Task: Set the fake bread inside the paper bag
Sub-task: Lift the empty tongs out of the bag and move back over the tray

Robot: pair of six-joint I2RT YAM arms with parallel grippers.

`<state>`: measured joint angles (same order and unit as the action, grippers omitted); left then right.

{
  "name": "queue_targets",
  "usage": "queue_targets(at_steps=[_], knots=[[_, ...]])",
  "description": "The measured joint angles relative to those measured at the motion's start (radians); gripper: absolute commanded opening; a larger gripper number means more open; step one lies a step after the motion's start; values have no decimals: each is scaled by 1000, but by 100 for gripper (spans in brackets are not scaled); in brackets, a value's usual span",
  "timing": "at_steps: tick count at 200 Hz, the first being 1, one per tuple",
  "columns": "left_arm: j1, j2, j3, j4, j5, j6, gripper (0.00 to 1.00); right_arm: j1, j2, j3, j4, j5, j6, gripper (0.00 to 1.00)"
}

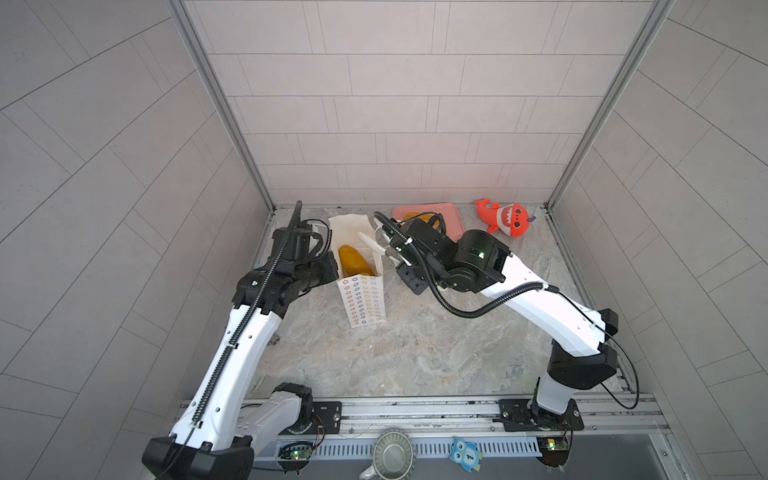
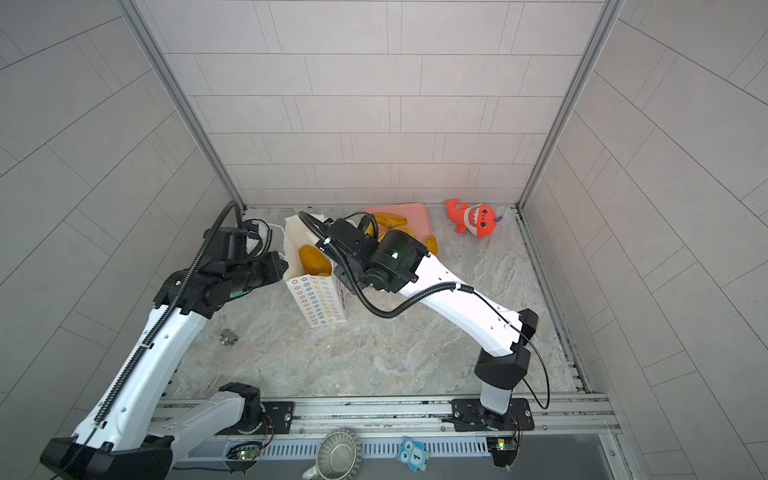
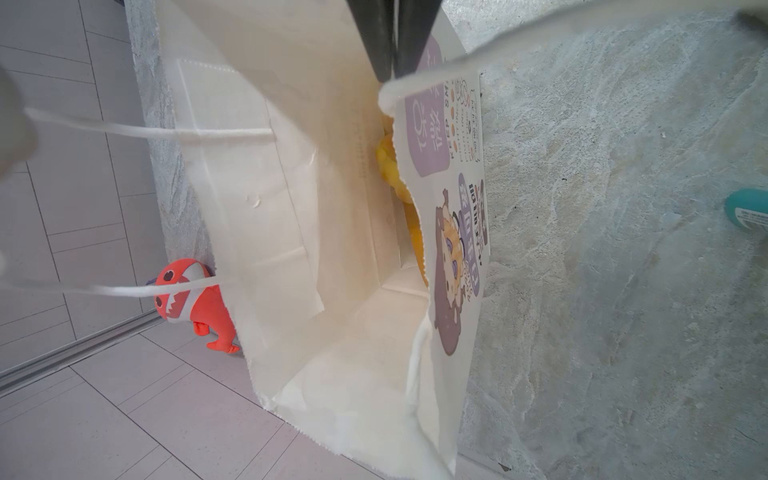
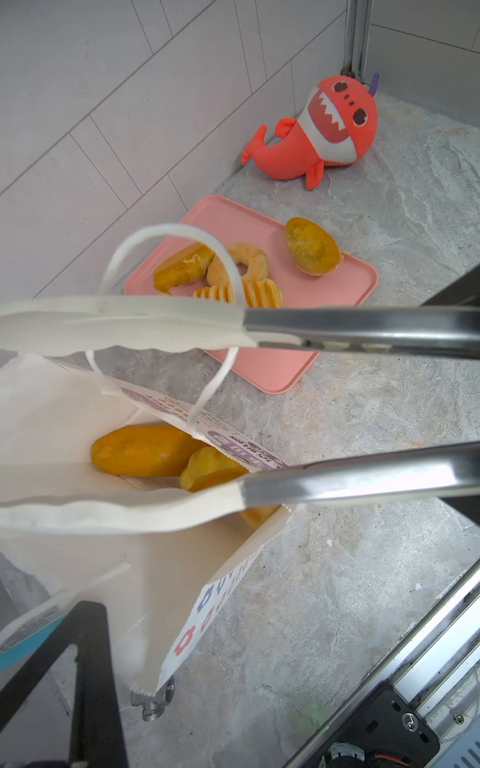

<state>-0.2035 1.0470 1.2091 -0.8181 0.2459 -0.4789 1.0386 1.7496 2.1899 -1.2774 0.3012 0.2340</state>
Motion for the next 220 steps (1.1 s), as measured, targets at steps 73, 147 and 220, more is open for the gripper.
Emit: queue_targets(at_steps=[73, 147, 220], knots=[[0, 0, 0, 0, 0, 0, 11, -24, -58, -17, 58, 45, -4, 46], [0, 0, 0, 0, 0, 0, 11, -187, -193, -158, 142, 17, 17, 47], [0, 0, 0, 0, 0, 0, 11, -425, -320, -343, 214, -109, 68, 47]])
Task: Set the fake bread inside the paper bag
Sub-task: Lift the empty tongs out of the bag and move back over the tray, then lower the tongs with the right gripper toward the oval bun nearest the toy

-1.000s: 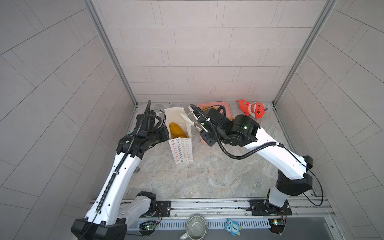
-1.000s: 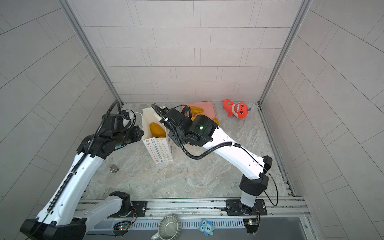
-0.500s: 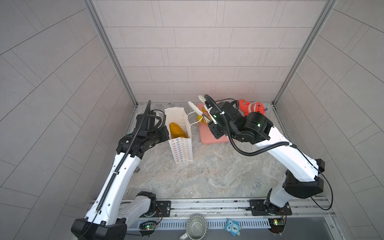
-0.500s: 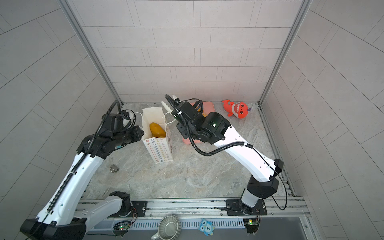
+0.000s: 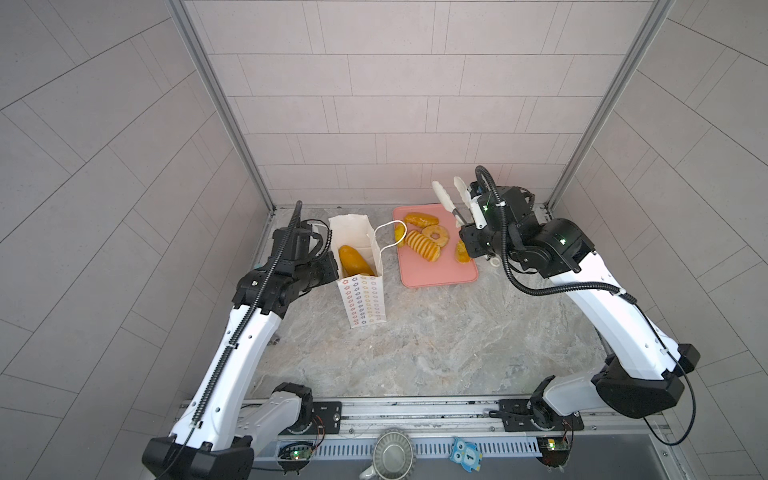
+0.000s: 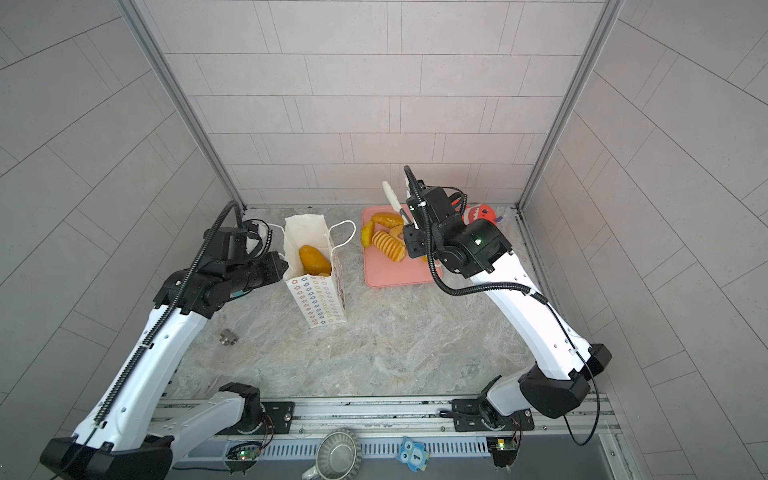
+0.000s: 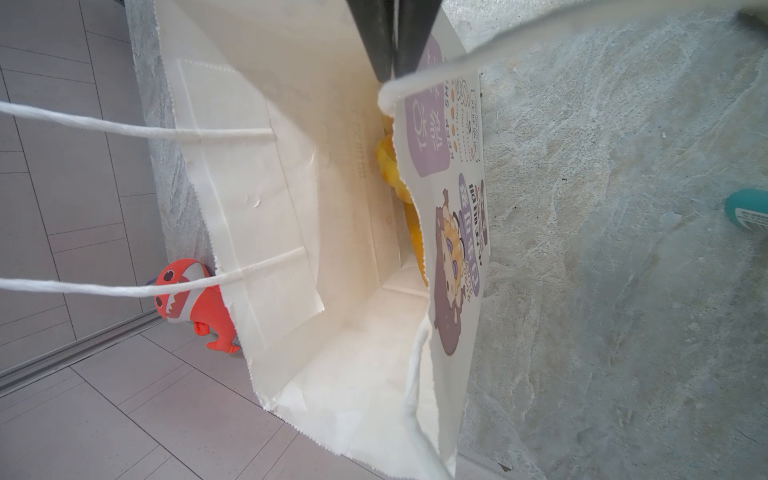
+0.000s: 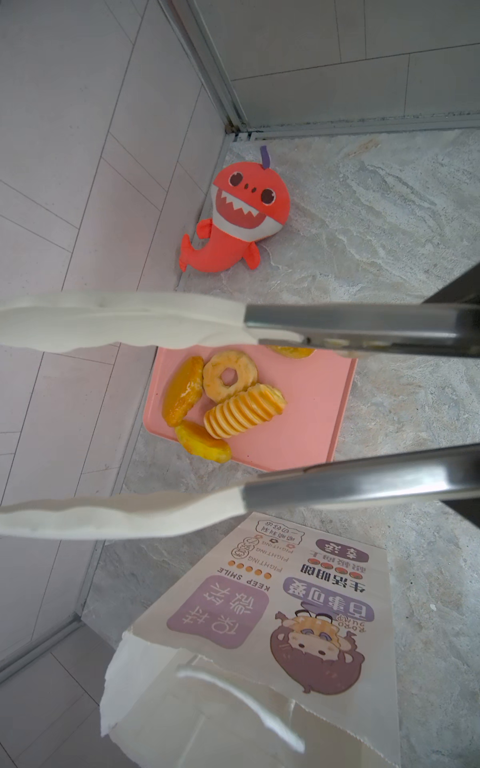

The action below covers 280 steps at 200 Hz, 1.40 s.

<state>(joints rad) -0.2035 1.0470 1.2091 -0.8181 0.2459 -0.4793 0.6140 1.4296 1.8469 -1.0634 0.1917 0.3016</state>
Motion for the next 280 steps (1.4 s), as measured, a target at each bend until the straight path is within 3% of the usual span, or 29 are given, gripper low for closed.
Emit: queue_targets(at_steps=[57, 145, 203, 280], knots=[[0, 0, 0, 0, 0, 0, 11, -148, -3, -160, 40, -96, 21, 47], [0, 0, 0, 0, 0, 0, 11, -261, 14, -353, 113, -179, 24, 47], [0, 0, -2, 3, 1, 0, 11, -294, 120, -447, 140, -191, 24, 47], [0, 0, -12, 11, 5, 0, 11, -321, 229, -453, 133, -204, 36, 47]])
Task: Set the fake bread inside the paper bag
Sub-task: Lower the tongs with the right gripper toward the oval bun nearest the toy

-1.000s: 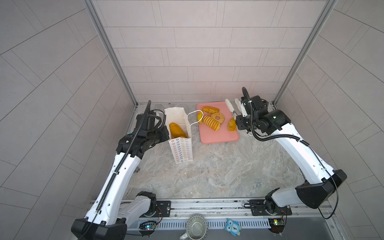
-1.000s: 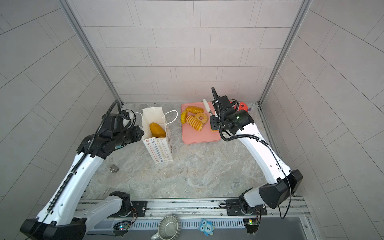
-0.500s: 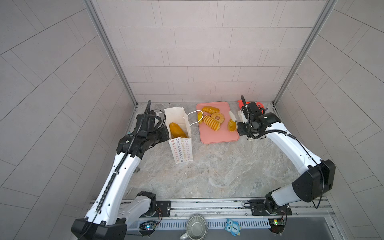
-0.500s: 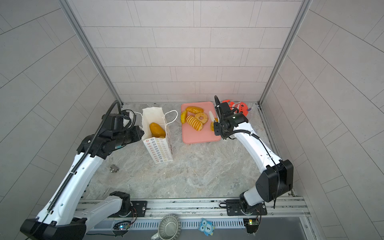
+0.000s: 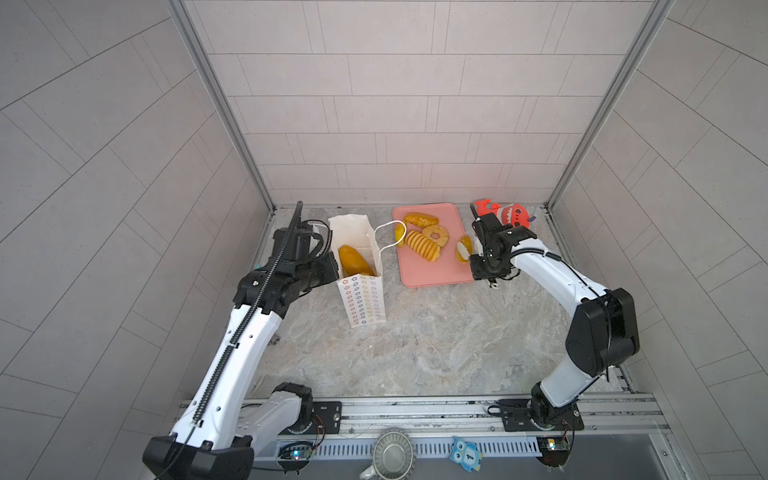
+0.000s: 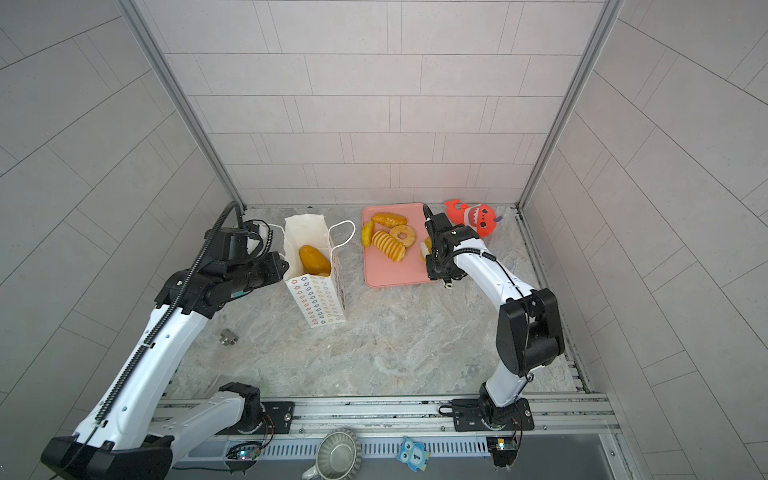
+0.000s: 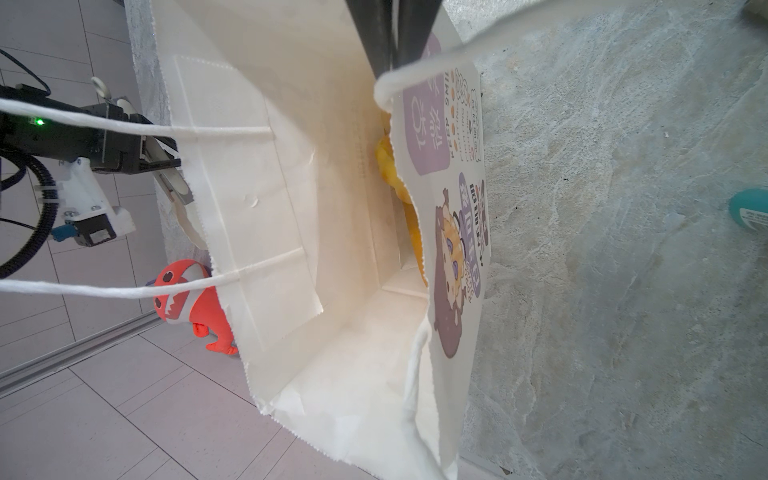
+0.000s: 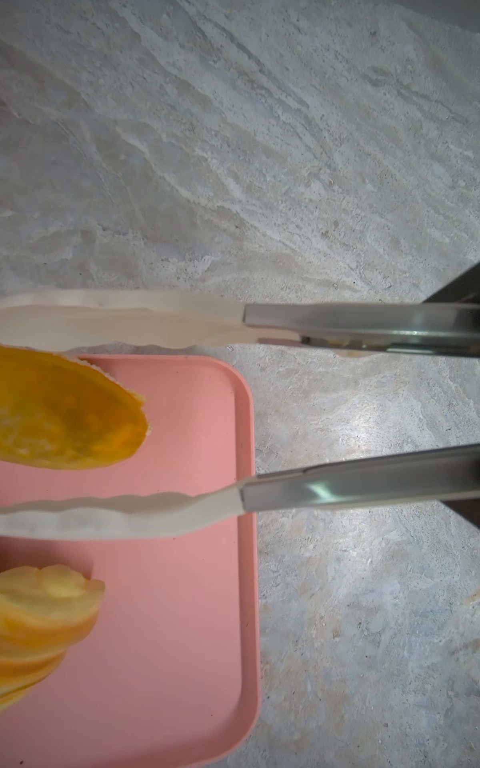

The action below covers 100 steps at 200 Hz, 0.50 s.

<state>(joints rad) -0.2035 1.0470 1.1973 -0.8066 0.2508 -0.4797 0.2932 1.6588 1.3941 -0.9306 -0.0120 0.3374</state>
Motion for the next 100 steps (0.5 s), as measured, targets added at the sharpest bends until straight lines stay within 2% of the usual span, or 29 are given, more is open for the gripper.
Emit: queue_targets(at_steps=[100], knots=[[0, 2, -3, 9, 15, 1, 11, -8, 48, 8, -1, -8, 5, 54]])
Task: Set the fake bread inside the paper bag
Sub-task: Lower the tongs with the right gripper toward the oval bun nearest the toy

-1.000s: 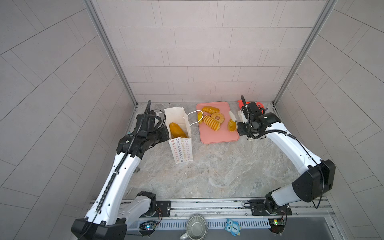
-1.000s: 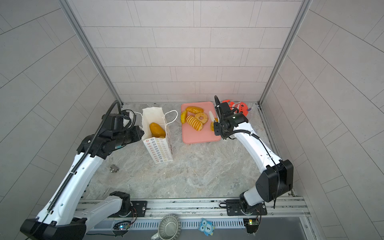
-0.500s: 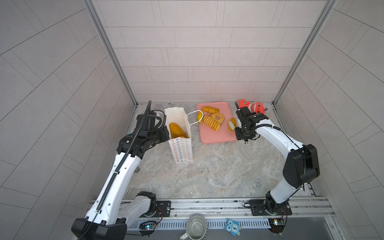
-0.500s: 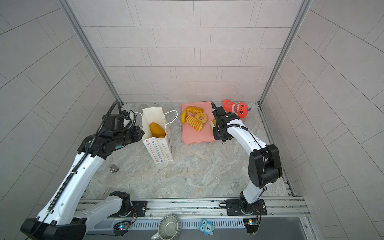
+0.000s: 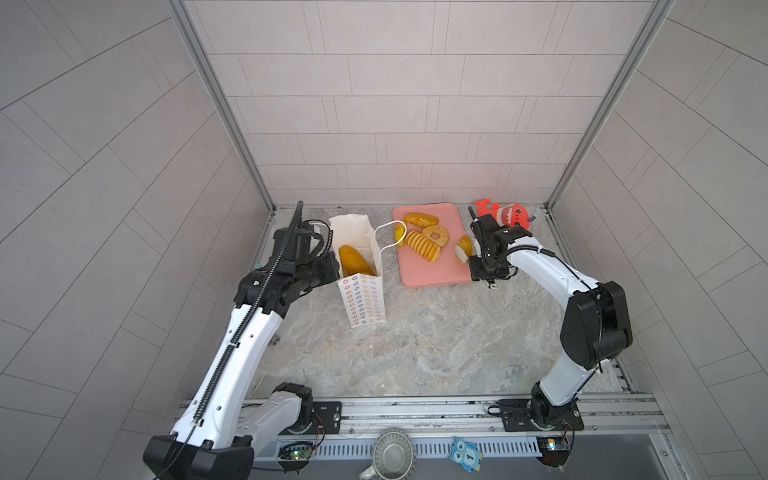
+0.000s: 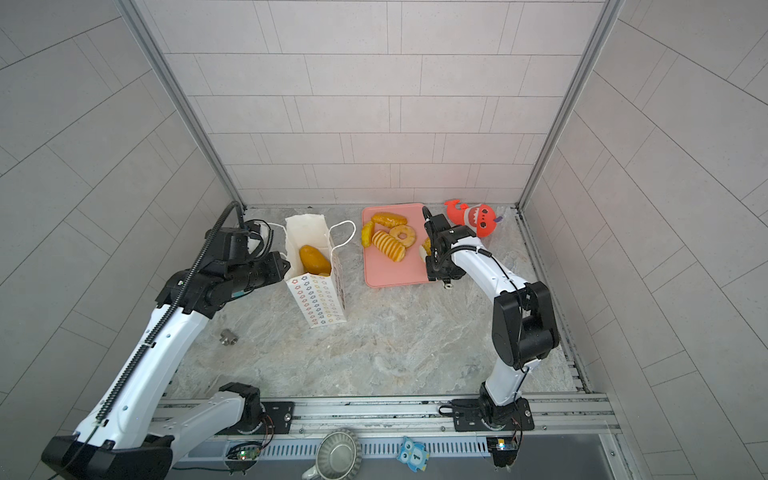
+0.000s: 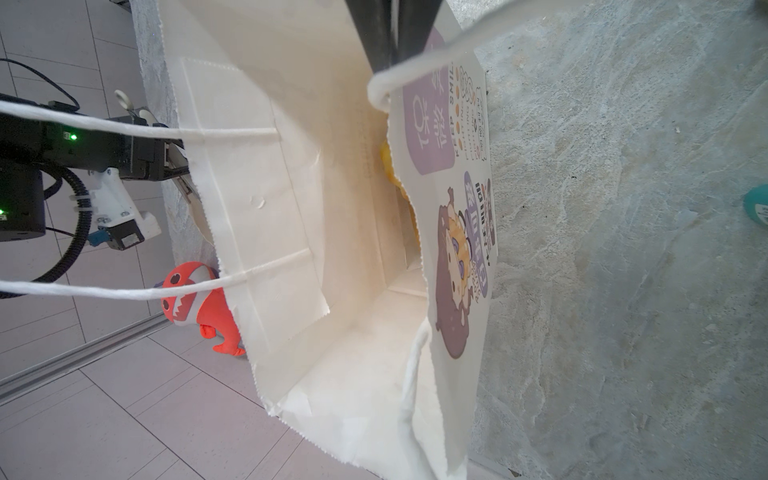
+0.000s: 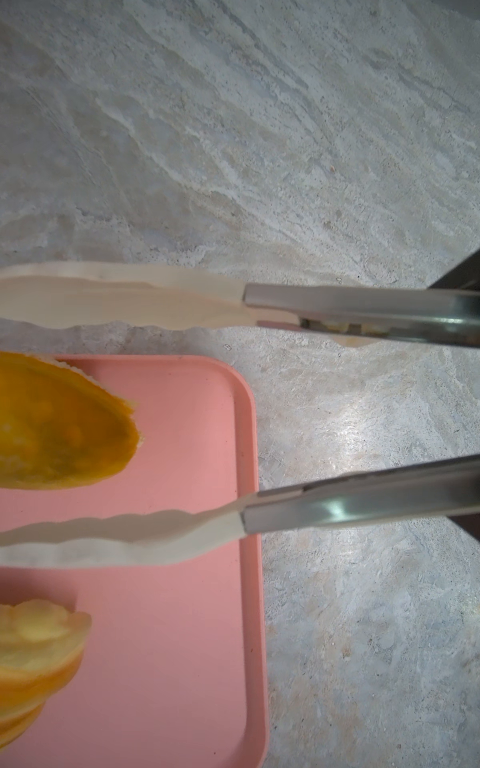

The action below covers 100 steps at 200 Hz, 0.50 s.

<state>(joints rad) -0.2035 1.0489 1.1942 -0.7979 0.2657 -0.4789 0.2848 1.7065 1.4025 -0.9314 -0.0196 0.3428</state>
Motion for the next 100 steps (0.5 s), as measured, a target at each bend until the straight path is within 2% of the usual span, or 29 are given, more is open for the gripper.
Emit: queue_targets(at_steps=[100], knots=[[0, 0, 0, 0, 0, 1, 11, 0, 82, 29, 8, -3, 2, 56]])
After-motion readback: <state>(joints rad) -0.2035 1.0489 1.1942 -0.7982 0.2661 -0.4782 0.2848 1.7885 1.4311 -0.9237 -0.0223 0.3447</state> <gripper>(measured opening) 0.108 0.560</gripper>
